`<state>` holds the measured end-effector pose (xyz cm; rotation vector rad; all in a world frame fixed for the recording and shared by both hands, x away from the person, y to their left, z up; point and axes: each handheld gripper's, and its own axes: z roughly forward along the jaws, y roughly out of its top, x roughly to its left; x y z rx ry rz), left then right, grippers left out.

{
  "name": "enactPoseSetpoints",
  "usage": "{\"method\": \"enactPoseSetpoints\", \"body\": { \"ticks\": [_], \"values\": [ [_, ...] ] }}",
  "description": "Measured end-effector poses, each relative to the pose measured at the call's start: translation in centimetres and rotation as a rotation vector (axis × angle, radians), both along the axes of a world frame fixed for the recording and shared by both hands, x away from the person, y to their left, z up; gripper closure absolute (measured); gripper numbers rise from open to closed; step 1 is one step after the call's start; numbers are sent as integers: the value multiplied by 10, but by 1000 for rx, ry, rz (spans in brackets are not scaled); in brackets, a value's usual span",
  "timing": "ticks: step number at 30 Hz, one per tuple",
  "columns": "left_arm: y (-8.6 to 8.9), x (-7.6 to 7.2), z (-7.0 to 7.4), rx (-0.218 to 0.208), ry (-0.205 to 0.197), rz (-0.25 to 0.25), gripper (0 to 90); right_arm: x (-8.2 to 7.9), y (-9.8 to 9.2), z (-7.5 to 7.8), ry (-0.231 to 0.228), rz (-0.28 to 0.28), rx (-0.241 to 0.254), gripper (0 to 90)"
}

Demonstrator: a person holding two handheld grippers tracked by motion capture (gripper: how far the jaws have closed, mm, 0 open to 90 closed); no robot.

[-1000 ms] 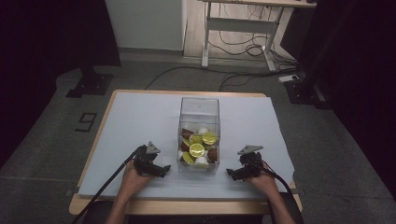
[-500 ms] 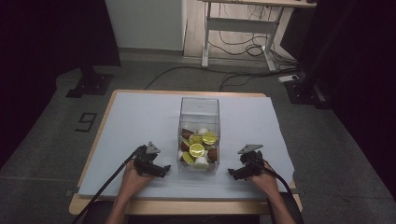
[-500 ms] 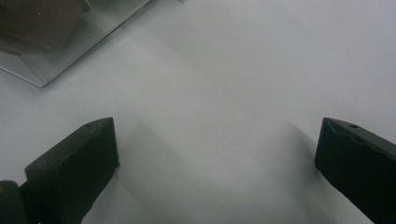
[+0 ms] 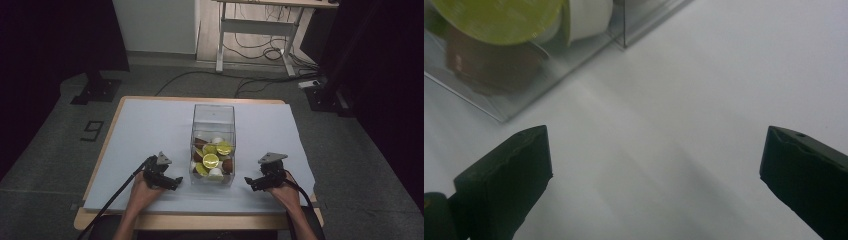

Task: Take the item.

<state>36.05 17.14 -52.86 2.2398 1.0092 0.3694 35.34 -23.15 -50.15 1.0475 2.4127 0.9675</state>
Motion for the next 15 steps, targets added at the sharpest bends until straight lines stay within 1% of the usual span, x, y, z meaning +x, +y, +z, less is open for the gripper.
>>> {"method": "enactPoseSetpoints", "body": {
  "ticks": [2, 3, 5, 6, 10, 11, 12, 14, 15],
  "values": [
    [0, 0, 0, 0, 0, 0, 0, -1, -1, 3, -16, 1, 22, 4],
    [0, 0, 0, 0, 0, 0, 0, -1, -1, 5, -15, -1, 26, 4],
    [0, 0, 0, 0, 0, 0, 0, -2, 0, 7, -32, 7, 24, 4],
    [0, 0, 0, 0, 0, 0, 0, -2, 0, 7, -32, 7, 24, 4],
    [0, 0, 0, -1, 0, -1, 0, -4, 2, 15, -35, 21, 23, 10],
    [0, 0, 0, 0, 1, -1, 0, -4, 2, 17, -41, 26, 27, 12],
    [0, 0, 0, 1, 1, -1, 0, -4, 2, 19, -43, 26, 44, 15],
    [0, 0, 0, 1, 1, -2, 0, -5, 2, 21, -42, 28, 49, 16],
    [0, 0, 0, 2, 1, -2, 0, -6, 3, 27, -49, 33, 49, 22]
  ]
}}
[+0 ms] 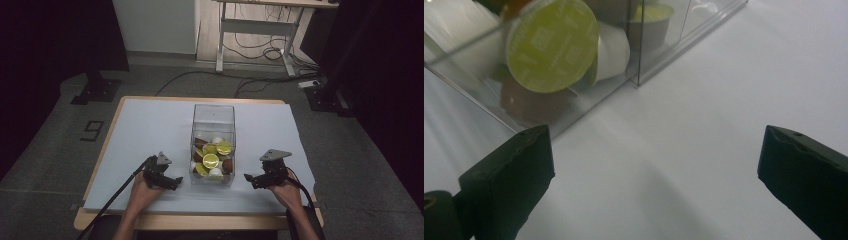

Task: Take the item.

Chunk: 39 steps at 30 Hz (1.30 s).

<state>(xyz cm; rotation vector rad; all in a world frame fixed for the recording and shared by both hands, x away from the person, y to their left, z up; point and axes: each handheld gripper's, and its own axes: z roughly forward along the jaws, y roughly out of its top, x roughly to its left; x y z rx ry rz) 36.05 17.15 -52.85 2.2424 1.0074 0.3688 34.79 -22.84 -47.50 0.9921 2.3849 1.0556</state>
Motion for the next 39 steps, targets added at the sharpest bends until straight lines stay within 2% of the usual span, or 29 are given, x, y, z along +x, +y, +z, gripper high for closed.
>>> {"method": "enactPoseSetpoints", "body": {
  "ticks": [19, 23, 26, 35, 39],
  "values": [
    [0, 0, 0, 1, -1, 0, 0, 0, 19, 27, 35, 64, 37, 28],
    [0, 0, 0, 0, 0, 0, 0, 2, 27, 34, 30, 89, 53, 27],
    [0, 0, 0, 2, -1, -1, 0, 2, 33, 38, 24, 101, 42, 33],
    [0, 0, 0, 2, -1, 0, 0, 5, 49, 46, 45, 144, 70, 71],
    [0, 0, 0, 1, -1, 0, 0, 7, 58, 48, 44, 158, 60, 100]
  ]
}}
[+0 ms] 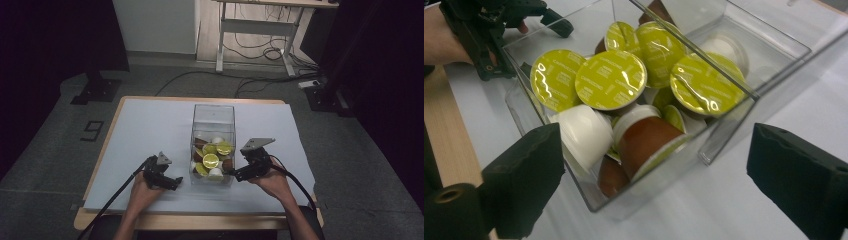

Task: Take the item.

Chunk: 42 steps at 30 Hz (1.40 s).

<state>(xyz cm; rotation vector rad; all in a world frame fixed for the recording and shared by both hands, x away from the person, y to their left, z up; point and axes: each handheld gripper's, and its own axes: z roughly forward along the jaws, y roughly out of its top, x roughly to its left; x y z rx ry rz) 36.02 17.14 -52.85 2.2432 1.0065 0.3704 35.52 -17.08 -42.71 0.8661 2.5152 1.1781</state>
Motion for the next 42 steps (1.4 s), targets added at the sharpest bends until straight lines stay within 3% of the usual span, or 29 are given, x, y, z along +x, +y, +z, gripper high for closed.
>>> {"method": "enactPoseSetpoints", "body": {
  "ticks": [29, 42],
  "values": [
    [0, 0, 0, 0, 1, -1, 0, 22, 52, -10, 31, 89, -38, 208],
    [0, 0, 0, 0, 1, -1, 0, 30, 72, -21, 28, 114, -110, 251]
  ]
}}
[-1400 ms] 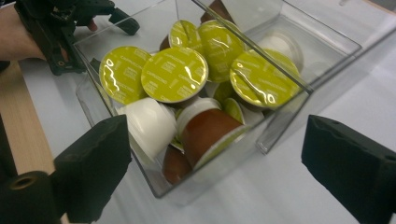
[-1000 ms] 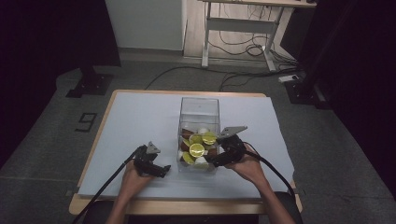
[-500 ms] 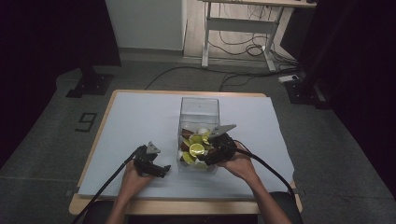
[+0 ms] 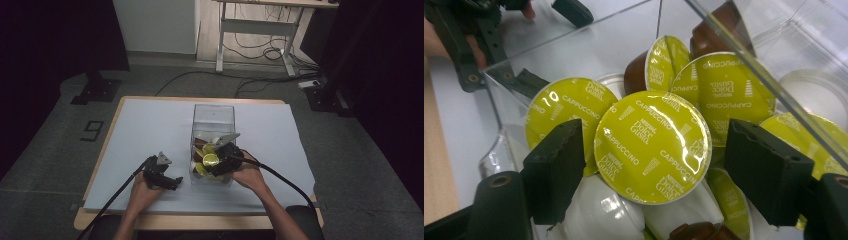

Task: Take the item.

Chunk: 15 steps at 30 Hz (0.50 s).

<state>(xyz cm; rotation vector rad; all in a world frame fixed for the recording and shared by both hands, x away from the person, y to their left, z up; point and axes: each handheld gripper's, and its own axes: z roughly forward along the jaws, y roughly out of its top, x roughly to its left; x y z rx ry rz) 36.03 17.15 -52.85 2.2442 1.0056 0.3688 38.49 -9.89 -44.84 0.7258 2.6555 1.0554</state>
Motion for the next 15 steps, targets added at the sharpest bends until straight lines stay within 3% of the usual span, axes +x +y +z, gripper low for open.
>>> {"method": "enactPoseSetpoints", "body": {
  "ticks": [8, 15],
  "values": [
    [0, 0, 0, 0, 0, 0, 0, 3, 4, -2, -18, 9, -39, 282],
    [0, 0, 0, 0, 0, 0, 0, 5, 8, -2, 20, 34, -42, 356]
  ]
}}
